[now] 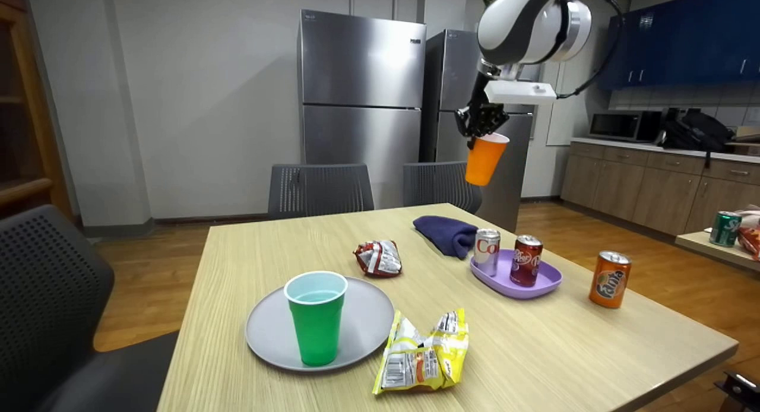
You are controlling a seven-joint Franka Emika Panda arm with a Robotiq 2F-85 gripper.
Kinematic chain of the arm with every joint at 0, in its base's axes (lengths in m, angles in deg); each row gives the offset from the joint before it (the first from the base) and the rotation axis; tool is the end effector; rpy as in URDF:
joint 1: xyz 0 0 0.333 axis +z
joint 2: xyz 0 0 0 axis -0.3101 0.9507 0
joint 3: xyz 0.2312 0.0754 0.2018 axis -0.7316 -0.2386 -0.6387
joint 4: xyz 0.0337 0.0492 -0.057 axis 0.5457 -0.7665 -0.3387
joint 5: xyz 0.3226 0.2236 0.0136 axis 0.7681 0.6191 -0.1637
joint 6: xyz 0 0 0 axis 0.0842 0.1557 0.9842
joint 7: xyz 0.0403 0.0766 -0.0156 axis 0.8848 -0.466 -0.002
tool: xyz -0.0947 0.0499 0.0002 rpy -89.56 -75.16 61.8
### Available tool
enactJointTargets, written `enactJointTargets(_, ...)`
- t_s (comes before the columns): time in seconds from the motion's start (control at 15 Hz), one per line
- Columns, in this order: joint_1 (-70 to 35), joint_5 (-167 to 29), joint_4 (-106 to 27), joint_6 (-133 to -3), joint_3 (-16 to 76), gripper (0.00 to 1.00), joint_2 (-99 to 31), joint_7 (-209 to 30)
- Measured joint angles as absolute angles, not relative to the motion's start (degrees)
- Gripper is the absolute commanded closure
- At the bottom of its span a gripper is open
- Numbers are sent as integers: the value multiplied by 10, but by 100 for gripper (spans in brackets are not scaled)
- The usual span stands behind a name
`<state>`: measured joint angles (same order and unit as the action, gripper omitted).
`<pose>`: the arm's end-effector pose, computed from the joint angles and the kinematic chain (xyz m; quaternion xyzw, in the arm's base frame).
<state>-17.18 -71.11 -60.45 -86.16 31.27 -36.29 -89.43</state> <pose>0.6366 -0.0419 0.3955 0.9733 -0.0330 0.2238 0.0392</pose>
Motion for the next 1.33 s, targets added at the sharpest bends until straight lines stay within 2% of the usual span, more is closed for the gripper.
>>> enactJointTargets(0.67,-64,-774,-627,-837,286,99,-354,-1039)
enactJointTargets(1.33,25,-792,-598,-825,278,99,-287,-1161)
